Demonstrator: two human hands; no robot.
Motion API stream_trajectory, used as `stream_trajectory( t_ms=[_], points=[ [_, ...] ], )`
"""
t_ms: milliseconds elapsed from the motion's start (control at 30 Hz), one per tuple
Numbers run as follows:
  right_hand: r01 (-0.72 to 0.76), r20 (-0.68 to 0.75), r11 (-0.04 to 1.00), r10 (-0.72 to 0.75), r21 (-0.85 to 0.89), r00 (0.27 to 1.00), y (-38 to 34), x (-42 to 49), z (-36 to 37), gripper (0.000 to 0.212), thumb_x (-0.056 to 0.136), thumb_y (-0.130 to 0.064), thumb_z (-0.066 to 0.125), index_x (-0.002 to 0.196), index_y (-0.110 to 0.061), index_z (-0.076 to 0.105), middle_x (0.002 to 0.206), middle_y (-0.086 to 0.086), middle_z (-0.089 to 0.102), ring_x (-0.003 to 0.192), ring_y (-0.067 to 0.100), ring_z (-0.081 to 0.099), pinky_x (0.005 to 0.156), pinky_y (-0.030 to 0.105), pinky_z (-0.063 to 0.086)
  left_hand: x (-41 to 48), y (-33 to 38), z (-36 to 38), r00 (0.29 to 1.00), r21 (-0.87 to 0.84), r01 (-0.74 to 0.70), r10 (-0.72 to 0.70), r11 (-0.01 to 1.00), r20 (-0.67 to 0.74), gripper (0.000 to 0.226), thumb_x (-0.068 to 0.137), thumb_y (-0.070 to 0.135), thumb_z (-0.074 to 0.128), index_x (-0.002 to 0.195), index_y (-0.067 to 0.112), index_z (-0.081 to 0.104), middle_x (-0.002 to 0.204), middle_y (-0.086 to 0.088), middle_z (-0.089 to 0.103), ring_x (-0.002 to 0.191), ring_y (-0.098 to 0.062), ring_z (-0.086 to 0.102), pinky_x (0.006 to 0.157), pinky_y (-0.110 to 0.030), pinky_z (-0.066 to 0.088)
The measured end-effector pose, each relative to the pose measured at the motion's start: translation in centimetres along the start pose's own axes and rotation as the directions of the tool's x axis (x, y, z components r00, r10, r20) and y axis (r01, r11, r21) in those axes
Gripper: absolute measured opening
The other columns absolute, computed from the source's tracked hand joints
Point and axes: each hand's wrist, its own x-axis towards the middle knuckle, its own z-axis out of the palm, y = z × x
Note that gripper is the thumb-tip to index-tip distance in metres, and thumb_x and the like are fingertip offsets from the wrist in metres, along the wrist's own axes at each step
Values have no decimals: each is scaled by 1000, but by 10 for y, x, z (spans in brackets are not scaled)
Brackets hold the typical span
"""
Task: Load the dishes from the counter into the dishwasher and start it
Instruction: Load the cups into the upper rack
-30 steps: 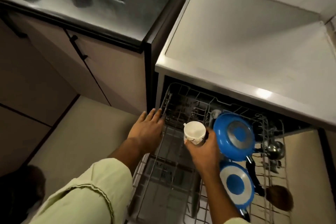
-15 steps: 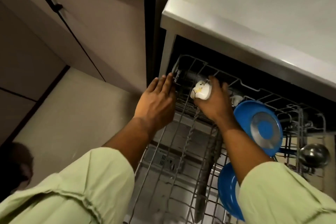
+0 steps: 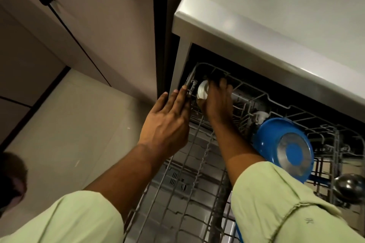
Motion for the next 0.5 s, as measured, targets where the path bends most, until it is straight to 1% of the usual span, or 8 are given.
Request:
stream_trajectory(
  t_ms=[67,100,200,267,300,367,433,500],
  points=[
    [-7,-27,1000,7,19,1000,-5,0,4,65,82,-14,73,141,-16,44,150,17,32,133,37,33,102,39,36,0,-1,2,1000,-8,9,-9,1000,-16,65,77,36,74,133,6,61,143,-20,51,129,-30,55,108,-43,26],
    [-7,-44,999,9,32,999,-7,0,6,66,82,-12,73,141,-15,44,150,18,32,134,37,33,102,39,36,0,0,2,1000,-18,11,-12,1000,-27,63,78,34,73,133,5,61,143,-20,51,128,-30,55,108,-44,26],
    [-30,-92,993,41,115,995,-6,-3,11,66,77,-10,77,137,-12,48,143,18,40,128,37,43,101,40,39,0,1,2,999,-46,20,-21,999,-24,59,81,33,59,133,5,61,143,-20,50,128,-30,54,108,-45,27],
    [-59,-111,981,80,187,991,-2,-6,14,65,77,-10,77,135,-11,49,136,17,46,121,37,50,96,41,44,0,1,2,1000,-57,26,-26,998,4,60,81,34,57,133,5,61,144,-20,50,129,-31,54,109,-45,27],
    [-65,-120,979,89,195,989,-1,-8,14,63,78,-11,77,134,-11,50,134,17,48,117,37,53,92,41,46,-1,1,1,1000,-65,28,-28,998,9,59,82,34,56,133,4,61,144,-21,50,129,-31,54,109,-46,27],
    [-73,-138,984,96,162,986,0,-10,14,60,79,-13,77,133,-11,50,129,17,53,111,38,58,85,40,48,0,1,1,999,-76,32,-31,997,19,59,82,33,56,133,4,61,143,-21,50,129,-32,54,109,-46,28],
    [-88,-153,985,111,147,982,-3,-9,14,62,78,-13,79,132,-10,48,125,17,56,107,38,60,81,40,49,1,0,0,999,-74,38,-36,997,19,59,82,32,56,133,4,61,144,-21,50,129,-32,54,109,-45,27],
    [-121,-157,977,149,177,976,-6,-10,14,64,77,-14,80,131,-10,46,122,17,59,105,38,62,79,39,50,1,0,0,999,-67,36,-35,997,12,57,83,30,63,133,4,60,144,-21,49,128,-32,55,108,-45,27]
  ],
)
